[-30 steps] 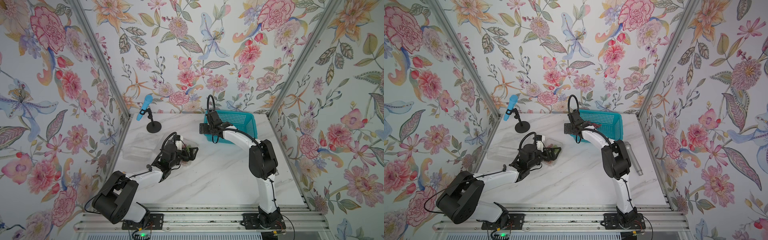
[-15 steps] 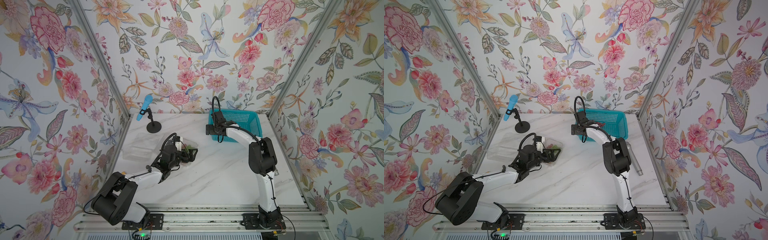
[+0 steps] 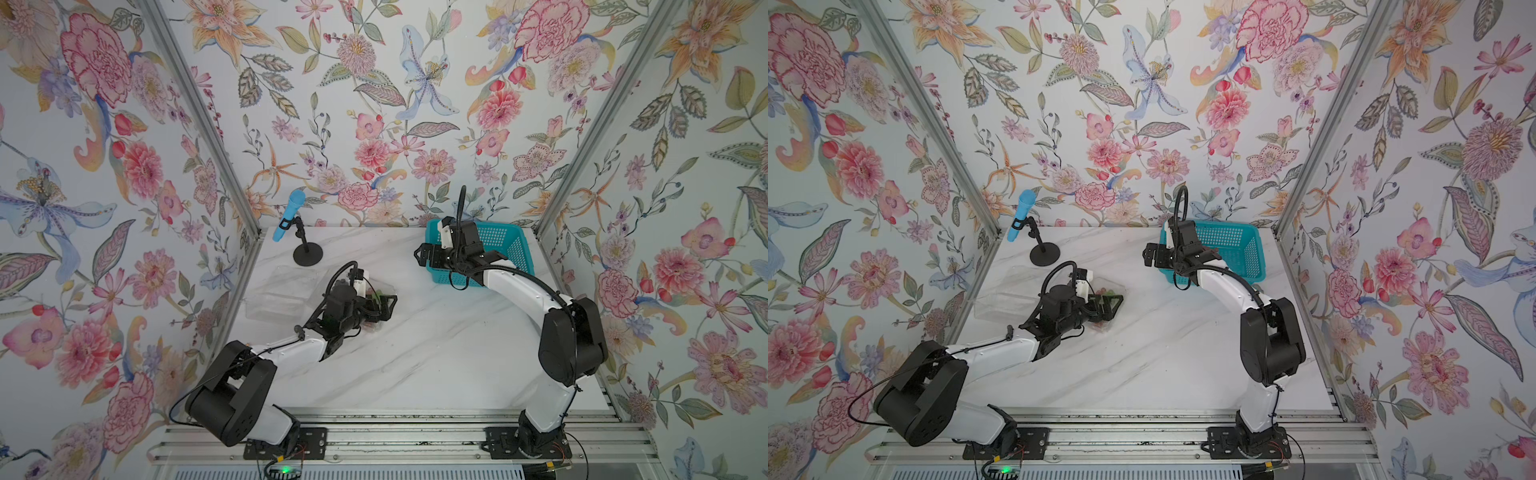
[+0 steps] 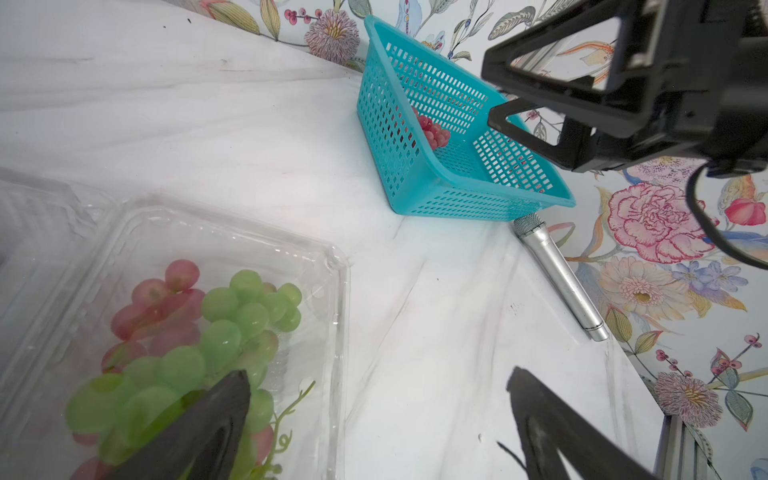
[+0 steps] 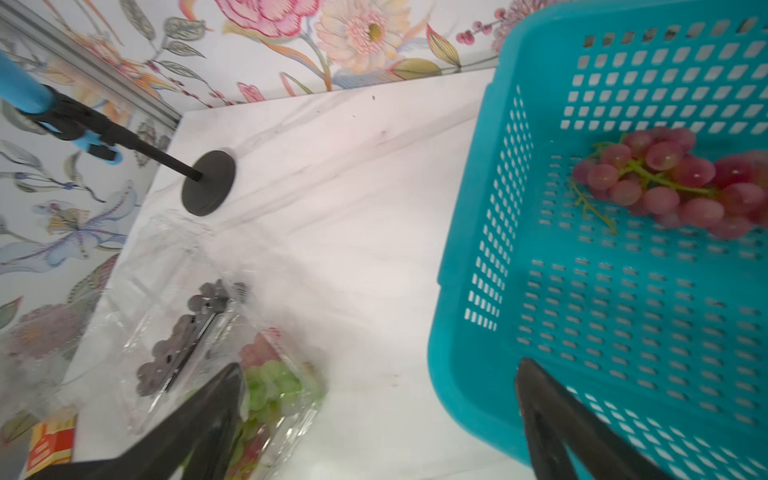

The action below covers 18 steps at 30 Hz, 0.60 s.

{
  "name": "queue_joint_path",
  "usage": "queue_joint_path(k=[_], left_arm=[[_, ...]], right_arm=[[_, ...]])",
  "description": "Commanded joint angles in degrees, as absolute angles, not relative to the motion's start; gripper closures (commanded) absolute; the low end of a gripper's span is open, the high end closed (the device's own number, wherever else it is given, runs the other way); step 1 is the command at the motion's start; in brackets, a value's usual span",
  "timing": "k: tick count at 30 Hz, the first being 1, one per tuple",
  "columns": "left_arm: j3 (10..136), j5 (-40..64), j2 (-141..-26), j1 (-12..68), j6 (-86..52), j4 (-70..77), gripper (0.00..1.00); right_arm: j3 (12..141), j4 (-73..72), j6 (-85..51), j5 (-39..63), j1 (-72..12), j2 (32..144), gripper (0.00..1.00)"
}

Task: Pack grapes into containers
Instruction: Move the basket to the center of the board.

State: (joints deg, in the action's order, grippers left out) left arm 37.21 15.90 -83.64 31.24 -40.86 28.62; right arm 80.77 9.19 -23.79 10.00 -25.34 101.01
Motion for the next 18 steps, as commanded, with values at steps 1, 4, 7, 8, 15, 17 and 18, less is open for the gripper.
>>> queue_joint_path(k=[1,4,7,8,15,17,18], left_arm=[[38.1,14.03,-84.07,31.2,-39.15,28.04,0.0],[36.52,14.15,-84.1,31.38,-39.83,30.84,0.0],[35.55,13.95,-83.43,31.38,-39.75,30.89,0.0],[35.11,13.97,-83.01,31.45,-39.73,31.23,0.0],[35.5,15.35,-81.65,31.47,-37.38,28.62,0.0],[35.67,15.8,-81.74,31.54,-37.18,28.71,0.0],[35.68,16.03,-81.95,31.42,-37.22,28.89,0.0]], right_arm=[[73.77,2.27,-28.31,13.85,-26.14,98.47,0.01],[66.16,-2.96,-30.71,15.04,-26.62,96.8,0.01],[60.89,-7.28,-32.24,18.75,-26.72,97.18,0.01],[59.19,-9.01,-33.15,19.21,-26.72,97.34,0.0],[53.16,-18.67,-39.95,20.81,-26.38,99.1,0.0],[52.8,-20.88,-42.12,21.4,-26.37,100.13,0.01],[52.62,-21.82,-42.99,21.76,-26.37,100.7,0.01]])
